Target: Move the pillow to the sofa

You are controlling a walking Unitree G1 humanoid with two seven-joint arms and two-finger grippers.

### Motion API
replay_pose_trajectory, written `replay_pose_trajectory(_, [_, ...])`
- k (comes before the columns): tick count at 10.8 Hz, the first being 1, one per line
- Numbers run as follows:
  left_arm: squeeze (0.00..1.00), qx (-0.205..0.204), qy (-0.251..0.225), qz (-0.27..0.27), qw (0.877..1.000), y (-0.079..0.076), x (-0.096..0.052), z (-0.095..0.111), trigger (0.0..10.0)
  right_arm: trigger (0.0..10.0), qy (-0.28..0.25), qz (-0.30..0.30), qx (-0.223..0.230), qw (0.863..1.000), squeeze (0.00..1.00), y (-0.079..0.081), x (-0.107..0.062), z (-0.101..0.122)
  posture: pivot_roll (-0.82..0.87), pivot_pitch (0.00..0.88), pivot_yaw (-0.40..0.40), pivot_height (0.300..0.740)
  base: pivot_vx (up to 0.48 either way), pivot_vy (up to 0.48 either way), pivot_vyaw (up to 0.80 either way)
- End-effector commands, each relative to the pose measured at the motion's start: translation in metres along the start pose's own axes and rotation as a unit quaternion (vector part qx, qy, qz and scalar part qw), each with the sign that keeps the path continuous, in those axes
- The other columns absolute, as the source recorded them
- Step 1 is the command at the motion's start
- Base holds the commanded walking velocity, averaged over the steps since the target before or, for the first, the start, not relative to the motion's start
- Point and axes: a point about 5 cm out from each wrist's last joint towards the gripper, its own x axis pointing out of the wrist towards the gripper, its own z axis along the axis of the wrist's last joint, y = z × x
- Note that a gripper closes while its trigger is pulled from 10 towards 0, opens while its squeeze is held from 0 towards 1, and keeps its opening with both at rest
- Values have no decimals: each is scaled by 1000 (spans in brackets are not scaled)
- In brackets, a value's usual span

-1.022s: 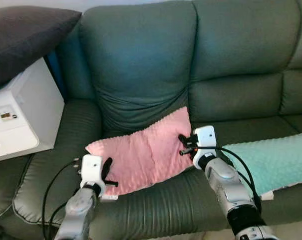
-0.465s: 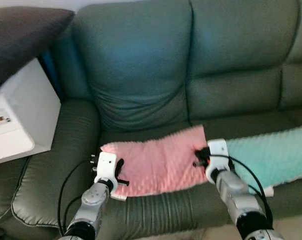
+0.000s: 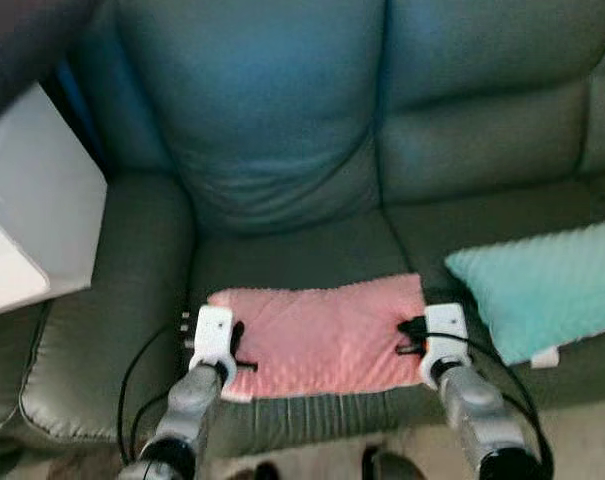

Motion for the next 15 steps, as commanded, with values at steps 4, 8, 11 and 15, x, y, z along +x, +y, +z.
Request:
replay_pose_trajectory(4, [0,-41,-28,50,997,8,10,22,10000,10000,-66,-43,-33,996,0,-21,14,46,-287,324,147,740,0,0,0])
replay_pose_trajectory(8, [345,-54,-46,75,995,8,17,39,10000,10000,-75,-31,-25,996,1000,-20,17,50,-286,337,159,740,0,0,0])
replay_pose_trajectory(11, [1000,-32,-43,101,993,12,16,37,10000,10000,-79,-35,-25,996,1000,-22,18,52,-281,339,162,740,0,0,0])
replay_pose_trajectory(15, [1000,-27,-23,129,991,13,11,24,10000,10000,-83,-40,-31,995,1000,-24,18,53,-282,336,163,740,0,0,0])
